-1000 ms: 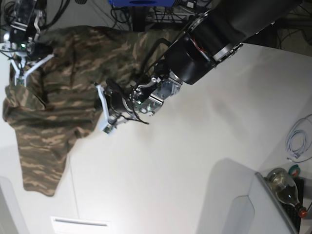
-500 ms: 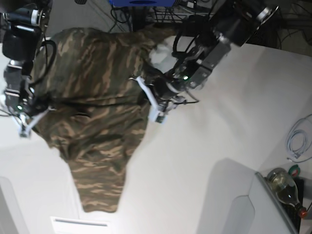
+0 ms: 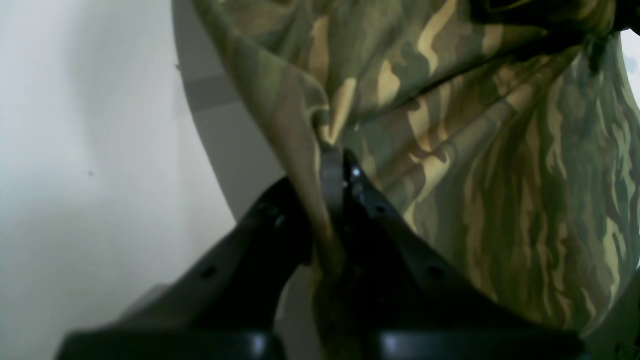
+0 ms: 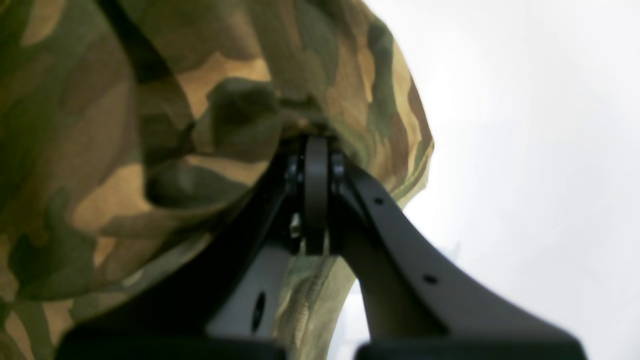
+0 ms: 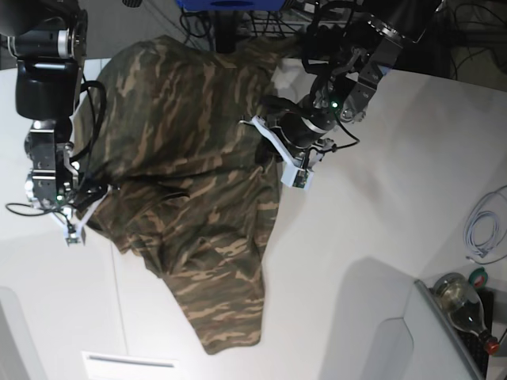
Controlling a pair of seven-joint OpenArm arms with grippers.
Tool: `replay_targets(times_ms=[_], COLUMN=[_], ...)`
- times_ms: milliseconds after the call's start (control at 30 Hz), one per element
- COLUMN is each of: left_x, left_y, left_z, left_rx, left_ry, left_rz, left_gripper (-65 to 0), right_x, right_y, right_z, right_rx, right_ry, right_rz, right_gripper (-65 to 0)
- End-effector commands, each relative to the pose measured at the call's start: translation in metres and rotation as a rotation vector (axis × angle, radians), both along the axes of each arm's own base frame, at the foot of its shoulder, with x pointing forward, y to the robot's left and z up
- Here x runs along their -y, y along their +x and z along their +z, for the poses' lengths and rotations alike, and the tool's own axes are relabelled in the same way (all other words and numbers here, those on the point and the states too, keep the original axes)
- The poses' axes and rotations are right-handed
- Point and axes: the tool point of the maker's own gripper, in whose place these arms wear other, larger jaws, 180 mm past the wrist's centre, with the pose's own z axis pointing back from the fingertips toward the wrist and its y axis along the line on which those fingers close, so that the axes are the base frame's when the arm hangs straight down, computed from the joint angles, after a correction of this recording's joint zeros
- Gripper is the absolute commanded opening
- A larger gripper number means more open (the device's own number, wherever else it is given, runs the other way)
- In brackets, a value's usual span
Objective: Layout the t-shirt on the table in an organized manner, then fold the t-shirt properly
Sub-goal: 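Grasp the shirt with both grippers and lift it, letting it hang, then lower the shirt onto the table and open both grippers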
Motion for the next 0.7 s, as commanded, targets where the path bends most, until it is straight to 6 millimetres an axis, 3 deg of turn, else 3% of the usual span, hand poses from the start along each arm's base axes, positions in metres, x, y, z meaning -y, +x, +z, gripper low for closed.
replay_targets(times_ms=[0,100,167,333,433,500,567,600,633,667], left_x=[-0.001,0.003,-0.005,-0.037,-0.044,-0.041,-0.034,-0.032,-0.031,-0.032], left_y=[0.005,0.006,0.009,0.017,0.022,0.031,0.036,0.041,0.044,0.047], left_z=[0.011,0.027,0.041,0.092,0.097,0.097,0.093,0.095,0.097,0.100], left_rx=[0.035,0.071,0.107,0.225,0.223,0.186,0.137,0.136,0.140,0.148], left_ry=[-0.008,-0.024,-0.022,-0.048,-0.035,-0.017,0.004,0.008,0.011,0.012], left_rz=[-0.003,-0.019,-0.020,0.095,0.118,0.095,0.060,0.048,0.044,0.043], left_gripper=[-56.6,-40.0,-37.4,-37.5,-37.5,-37.7,-38.3,-41.1,-45.9,-54.6], right_x=[0.010,0.022,0.025,0.043,0.054,0.062,0.073,0.080,0.081,0.079], right_y=[0.013,0.012,0.014,0.016,0.021,0.033,0.028,0.023,0.011,-0.004], right_z=[0.013,0.015,0.018,0.024,0.035,0.060,0.091,0.114,0.125,0.134], right_rx=[0.040,0.041,0.046,0.055,0.088,0.190,0.298,0.366,0.395,0.413], right_ry=[-0.022,-0.041,-0.048,-0.080,-0.103,-0.140,-0.171,-0.188,-0.195,-0.194], right_rz=[-0.005,-0.011,-0.012,-0.019,-0.018,0.000,-0.021,-0.044,-0.065,-0.093], right_gripper=[-64.8,-64.8,-64.8,-64.8,-64.8,-64.8,-64.4,-64.1,-63.8,-61.8])
